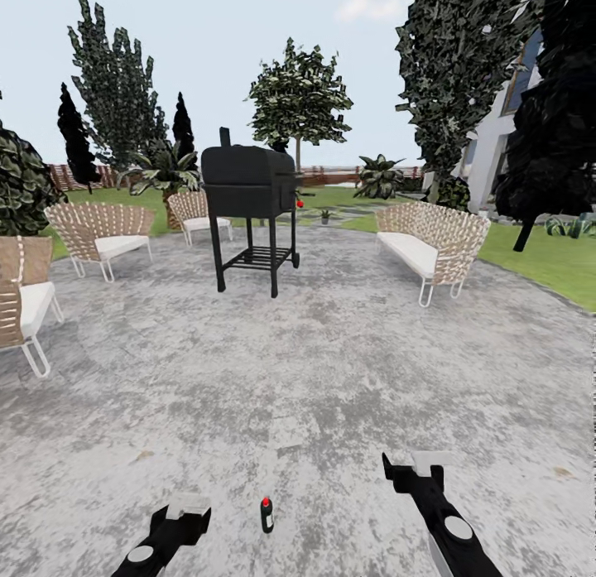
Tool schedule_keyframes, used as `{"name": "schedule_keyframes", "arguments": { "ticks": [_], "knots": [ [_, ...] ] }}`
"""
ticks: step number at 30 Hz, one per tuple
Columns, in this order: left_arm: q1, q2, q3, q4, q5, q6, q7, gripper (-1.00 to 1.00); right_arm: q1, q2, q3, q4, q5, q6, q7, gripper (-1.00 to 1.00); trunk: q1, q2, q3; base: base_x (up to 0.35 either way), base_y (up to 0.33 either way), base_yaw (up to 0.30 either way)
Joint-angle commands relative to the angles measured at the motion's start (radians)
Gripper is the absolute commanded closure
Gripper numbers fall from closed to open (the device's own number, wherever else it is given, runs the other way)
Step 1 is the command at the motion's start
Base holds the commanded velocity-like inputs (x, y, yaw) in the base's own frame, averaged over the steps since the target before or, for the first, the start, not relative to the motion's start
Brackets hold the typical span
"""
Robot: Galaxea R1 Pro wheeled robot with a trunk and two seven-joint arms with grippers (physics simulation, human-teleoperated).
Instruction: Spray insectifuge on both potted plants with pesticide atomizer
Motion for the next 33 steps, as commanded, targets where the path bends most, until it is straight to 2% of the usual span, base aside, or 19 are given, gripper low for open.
{"name": "schedule_keyframes", "arguments": {
  "ticks": [1, 7, 15, 33],
  "knots": [
    [0.000, 0.001, 0.000, 0.000, -0.005, -0.003, -0.002, -1.00, -0.001, 0.000, 0.000, 0.001, 0.000, -0.003, 0.000, -1.00, 0.000, 0.000, -0.001, 0.234, 0.231, -0.262],
    [0.000, 0.002, 0.000, -0.001, -0.005, -0.003, -0.002, -1.00, -0.001, 0.000, 0.000, 0.002, 0.000, -0.003, 0.000, -1.00, 0.000, 0.000, -0.001, 0.104, 0.119, -0.233],
    [0.000, 0.001, -0.001, -0.001, -0.006, -0.003, -0.002, -1.00, -0.001, 0.000, -0.001, 0.000, 0.000, -0.003, 0.000, -1.00, 0.000, 0.000, -0.001, 0.012, 0.014, -0.048],
    [0.000, -0.002, -0.003, 0.000, -0.005, 0.000, -0.002, -1.00, -0.001, 0.001, -0.002, -0.003, -0.002, -0.004, 0.000, -1.00, 0.069, -0.126, -0.057, 0.000, 0.000, -0.001]
  ]
}}
